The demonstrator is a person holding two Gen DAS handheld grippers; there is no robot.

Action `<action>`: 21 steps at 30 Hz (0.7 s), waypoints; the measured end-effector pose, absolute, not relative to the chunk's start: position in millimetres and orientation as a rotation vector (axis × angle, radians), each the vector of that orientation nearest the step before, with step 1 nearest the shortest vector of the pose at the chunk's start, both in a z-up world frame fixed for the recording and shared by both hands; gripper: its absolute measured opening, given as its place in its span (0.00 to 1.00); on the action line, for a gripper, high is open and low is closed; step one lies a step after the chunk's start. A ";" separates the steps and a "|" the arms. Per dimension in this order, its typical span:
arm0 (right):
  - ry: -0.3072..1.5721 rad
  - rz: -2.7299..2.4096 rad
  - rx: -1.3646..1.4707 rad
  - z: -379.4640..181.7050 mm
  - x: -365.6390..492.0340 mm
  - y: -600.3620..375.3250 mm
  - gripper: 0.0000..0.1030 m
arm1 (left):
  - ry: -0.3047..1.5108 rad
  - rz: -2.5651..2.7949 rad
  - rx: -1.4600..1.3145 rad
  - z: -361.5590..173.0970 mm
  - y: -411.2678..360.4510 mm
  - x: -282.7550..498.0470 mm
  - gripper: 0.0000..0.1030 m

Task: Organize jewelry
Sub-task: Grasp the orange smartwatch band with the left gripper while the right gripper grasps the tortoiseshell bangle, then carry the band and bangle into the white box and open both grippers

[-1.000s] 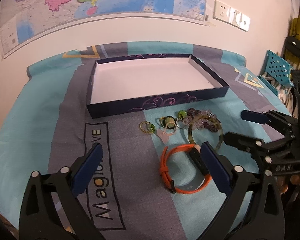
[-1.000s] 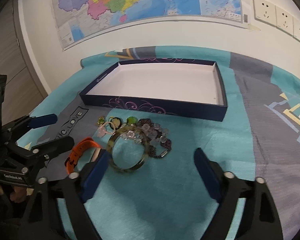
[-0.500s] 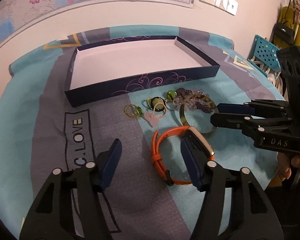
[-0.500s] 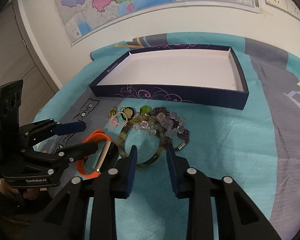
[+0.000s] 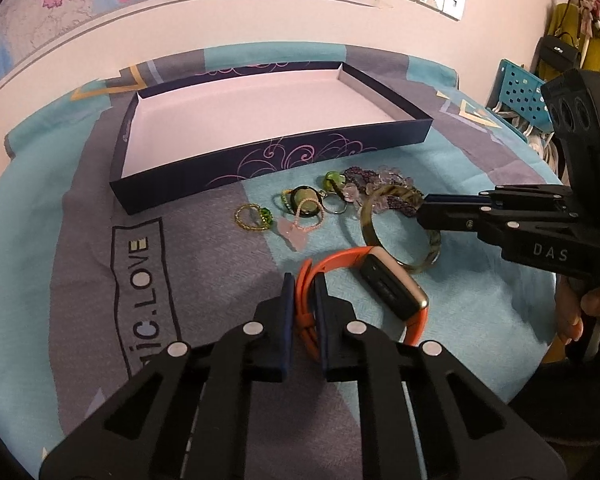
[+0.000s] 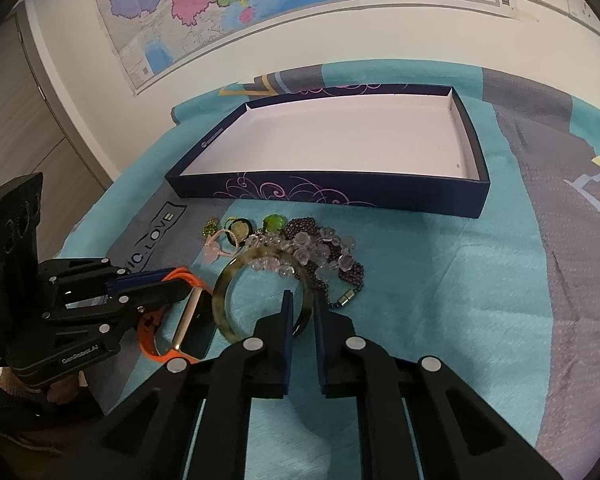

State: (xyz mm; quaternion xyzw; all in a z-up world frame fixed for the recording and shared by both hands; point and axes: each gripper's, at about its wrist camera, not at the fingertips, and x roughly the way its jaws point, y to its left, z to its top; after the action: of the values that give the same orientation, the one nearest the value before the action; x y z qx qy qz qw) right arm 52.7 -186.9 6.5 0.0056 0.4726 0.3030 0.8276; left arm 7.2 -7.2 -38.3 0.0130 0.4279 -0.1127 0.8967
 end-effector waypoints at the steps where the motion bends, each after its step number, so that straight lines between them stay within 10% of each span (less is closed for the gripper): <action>1: 1.001 0.643 0.009 7.3 52.0 -187.3 0.07 | 0.890 -0.230 0.024 -38.2 -6.6 6.3 0.10; 8: 0.999 0.636 -0.017 10.3 50.8 -192.8 0.06 | 0.929 -0.188 -0.034 -36.9 7.9 0.1 0.12; 13: 1.017 0.638 -0.026 8.7 50.0 -194.9 0.10 | 0.876 -0.224 0.059 -28.9 -0.1 -4.8 0.40; 21: 1.030 0.637 -0.027 3.5 49.8 -193.1 0.09 | 0.871 -0.304 0.228 -33.0 -19.6 9.4 0.37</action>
State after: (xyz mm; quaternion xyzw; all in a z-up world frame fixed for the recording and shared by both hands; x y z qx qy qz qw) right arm 49.8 -193.1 3.5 -0.0126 0.4843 0.2996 0.8219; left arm 9.4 -19.6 -33.0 0.1096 0.4192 -0.1464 0.8893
